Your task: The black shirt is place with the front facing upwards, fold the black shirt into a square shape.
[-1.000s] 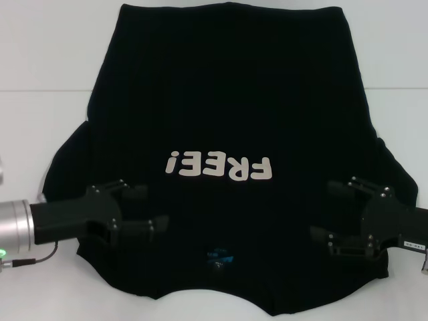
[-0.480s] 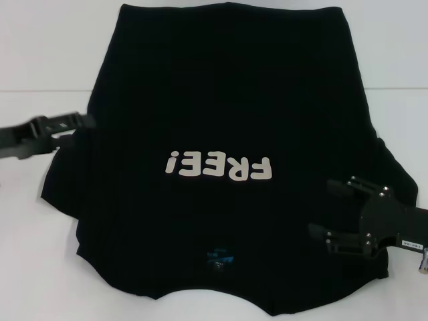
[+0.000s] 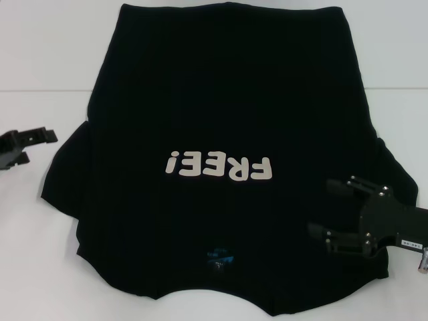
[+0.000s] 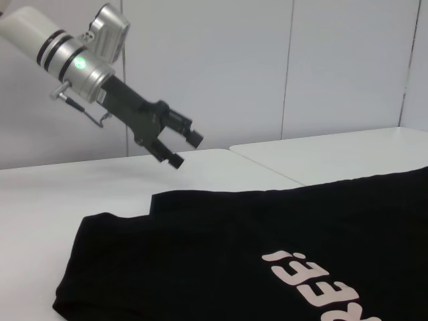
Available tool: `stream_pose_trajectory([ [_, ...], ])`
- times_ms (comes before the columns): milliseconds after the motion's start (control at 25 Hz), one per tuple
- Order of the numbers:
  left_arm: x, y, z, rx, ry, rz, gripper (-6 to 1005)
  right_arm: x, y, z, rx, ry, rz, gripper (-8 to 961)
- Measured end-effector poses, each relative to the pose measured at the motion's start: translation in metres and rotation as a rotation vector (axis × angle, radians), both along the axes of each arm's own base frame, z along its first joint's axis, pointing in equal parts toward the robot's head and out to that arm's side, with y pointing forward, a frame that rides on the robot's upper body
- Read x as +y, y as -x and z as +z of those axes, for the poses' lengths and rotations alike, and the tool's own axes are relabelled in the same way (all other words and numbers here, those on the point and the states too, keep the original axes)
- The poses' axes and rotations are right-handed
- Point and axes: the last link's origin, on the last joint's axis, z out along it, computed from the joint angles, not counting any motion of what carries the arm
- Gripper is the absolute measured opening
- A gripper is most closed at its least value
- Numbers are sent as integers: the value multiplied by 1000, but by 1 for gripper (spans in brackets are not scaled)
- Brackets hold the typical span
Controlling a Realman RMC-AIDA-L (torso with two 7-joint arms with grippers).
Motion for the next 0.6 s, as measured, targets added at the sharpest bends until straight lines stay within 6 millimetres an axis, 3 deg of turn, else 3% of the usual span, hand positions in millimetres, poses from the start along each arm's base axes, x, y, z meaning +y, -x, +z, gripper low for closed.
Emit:
stream_pose_trajectory([
  [160,-1,8,-10,65,11,14,930,0,0,0,0,-1,-1,943],
  [600,-1,7,-27,124,55,-4,927,0,0,0,0,-1,-3,943],
])
